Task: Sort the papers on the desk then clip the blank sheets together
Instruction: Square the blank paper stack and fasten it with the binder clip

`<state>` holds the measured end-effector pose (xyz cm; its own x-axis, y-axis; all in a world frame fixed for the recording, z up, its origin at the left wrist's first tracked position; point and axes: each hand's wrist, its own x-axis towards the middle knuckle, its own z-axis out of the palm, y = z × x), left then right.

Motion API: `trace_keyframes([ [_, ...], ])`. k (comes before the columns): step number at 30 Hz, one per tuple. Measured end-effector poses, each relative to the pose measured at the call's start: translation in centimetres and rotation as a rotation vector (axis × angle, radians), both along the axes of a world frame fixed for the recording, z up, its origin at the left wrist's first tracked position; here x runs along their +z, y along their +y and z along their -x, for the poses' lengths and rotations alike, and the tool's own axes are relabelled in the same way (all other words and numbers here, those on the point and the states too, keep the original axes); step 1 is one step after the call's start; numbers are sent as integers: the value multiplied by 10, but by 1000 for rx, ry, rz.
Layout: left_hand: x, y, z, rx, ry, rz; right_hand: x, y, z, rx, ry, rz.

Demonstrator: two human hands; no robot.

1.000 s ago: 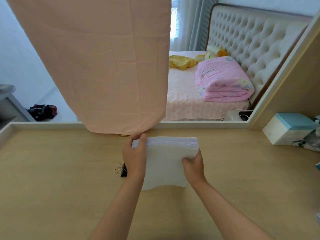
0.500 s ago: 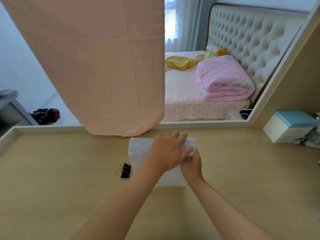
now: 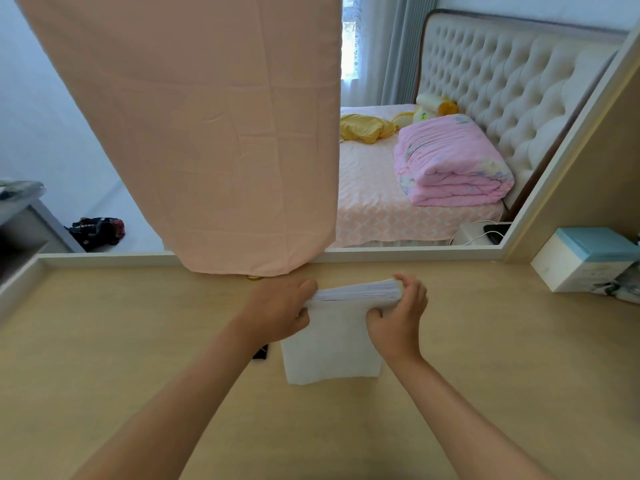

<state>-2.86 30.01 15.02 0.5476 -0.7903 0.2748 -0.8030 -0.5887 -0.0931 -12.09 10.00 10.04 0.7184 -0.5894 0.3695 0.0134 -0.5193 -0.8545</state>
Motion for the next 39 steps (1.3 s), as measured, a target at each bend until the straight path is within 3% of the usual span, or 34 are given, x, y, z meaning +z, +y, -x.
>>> trace_keyframes([
  [2,-1,0,-1,5,-1,-4,33,-3,-4,113,-116,444],
  [3,-1,1,-2,6,1,-9,53,0,-8,219,-79,639],
  [5,-2,-1,-3,-10,9,-17,87,15,-21,442,219,892],
  [7,-5,-3,-5,-29,31,-7,103,33,-33,604,623,939],
  [9,-8,-2,-7,-29,48,19,110,43,-42,691,818,860],
  [12,-10,3,-13,-33,59,73,113,42,-45,763,843,549],
  [13,-10,4,-16,-29,65,89,112,40,-46,762,857,577],
  [16,-9,1,-20,-45,101,97,99,43,-50,649,923,908],
  [21,1,0,-25,-23,216,125,99,37,-67,595,851,1009],
  [24,12,16,-32,85,422,277,108,23,-62,616,832,907],
  [26,10,33,-38,139,891,451,115,6,-57,584,791,733],
  [28,-4,52,-44,182,1331,607,123,-18,-54,578,756,368],
  [29,-12,61,-45,210,1452,589,125,-30,-52,594,731,171],
  [32,-29,81,-47,218,1577,441,122,-62,-45,598,671,-185],
  [34,-35,91,-46,213,1692,495,113,-77,-39,582,655,-334],
  [39,-72,79,-12,285,2262,1201,64,-102,-30,504,685,-675],
])
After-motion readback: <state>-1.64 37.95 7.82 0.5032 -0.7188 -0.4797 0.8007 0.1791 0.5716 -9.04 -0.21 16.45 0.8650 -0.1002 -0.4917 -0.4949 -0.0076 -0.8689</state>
